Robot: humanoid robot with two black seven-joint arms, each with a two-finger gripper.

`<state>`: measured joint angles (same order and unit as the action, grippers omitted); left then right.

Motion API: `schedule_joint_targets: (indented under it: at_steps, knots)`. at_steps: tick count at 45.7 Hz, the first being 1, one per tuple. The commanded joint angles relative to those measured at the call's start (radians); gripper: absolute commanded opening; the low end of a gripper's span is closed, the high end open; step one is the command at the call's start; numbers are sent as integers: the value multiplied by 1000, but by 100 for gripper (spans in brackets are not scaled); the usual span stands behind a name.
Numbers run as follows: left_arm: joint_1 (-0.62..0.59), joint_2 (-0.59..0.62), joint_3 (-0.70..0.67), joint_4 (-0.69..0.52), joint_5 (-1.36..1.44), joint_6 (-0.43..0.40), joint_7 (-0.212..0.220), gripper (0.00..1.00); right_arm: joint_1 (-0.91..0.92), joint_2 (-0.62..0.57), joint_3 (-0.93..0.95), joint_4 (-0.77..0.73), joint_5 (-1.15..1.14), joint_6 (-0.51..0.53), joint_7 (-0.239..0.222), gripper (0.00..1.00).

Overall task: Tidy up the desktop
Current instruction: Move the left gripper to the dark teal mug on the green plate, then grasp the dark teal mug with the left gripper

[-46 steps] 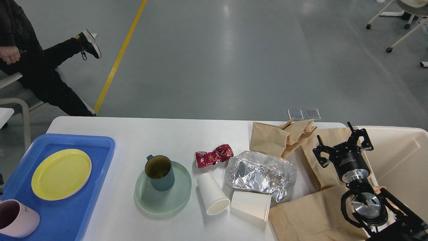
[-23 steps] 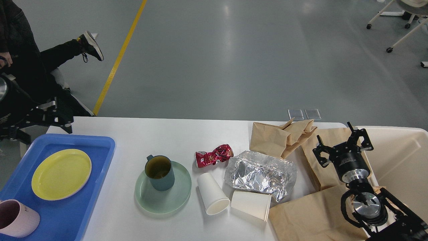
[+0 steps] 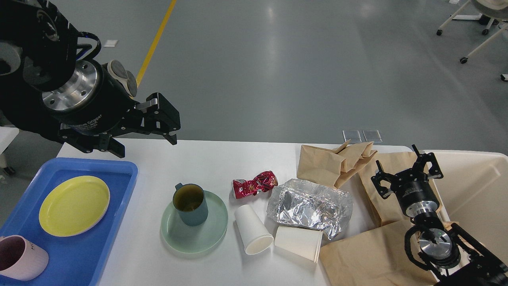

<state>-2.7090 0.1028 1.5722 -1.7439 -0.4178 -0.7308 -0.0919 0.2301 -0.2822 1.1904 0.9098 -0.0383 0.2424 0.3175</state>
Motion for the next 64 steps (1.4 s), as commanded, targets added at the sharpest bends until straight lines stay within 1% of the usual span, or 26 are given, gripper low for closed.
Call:
schedule_joint_targets:
  at_steps: [1, 9, 15, 22, 23, 32, 36, 40, 44, 50, 54, 58, 64]
  knots:
    - [37, -2, -18, 10, -4, -7, -15, 96, 0, 0, 0, 0, 0, 0, 0, 100]
    - [126, -12, -50, 58, 1, -18, -9, 96, 0, 0, 0, 0, 0, 0, 0, 100]
    - [219, -51, -49, 95, -7, 19, -12, 96, 0, 0, 0, 0, 0, 0, 0, 100]
    - [389, -66, -49, 151, -59, 122, -12, 95, 0, 0, 0, 0, 0, 0, 0, 100]
    - [443, -64, -49, 168, -87, 140, -11, 95, 0, 0, 0, 0, 0, 0, 0, 100]
    - [718, -52, -95, 314, -159, 182, -9, 90, 0, 0, 0, 0, 0, 0, 0, 100]
    - [802, -55, -119, 352, -187, 237, -9, 88, 0, 0, 0, 0, 0, 0, 0, 100]
    - [856, -55, -135, 360, -220, 316, -9, 88, 0, 0, 0, 0, 0, 0, 0, 100]
    - [919, -55, -141, 383, -233, 416, -9, 88, 0, 0, 0, 0, 0, 0, 0, 100]
    - [980, -58, -146, 414, -253, 514, -9, 89, 0, 0, 0, 0, 0, 0, 0, 100]
    - [989, -61, -147, 415, -251, 567, -11, 88, 0, 0, 0, 0, 0, 0, 0, 100]
    - [1009, -64, -153, 418, -243, 599, -14, 89, 0, 0, 0, 0, 0, 0, 0, 100]
    - [1052, -68, -173, 451, -239, 626, -15, 89, 0, 0, 0, 0, 0, 0, 0, 100]
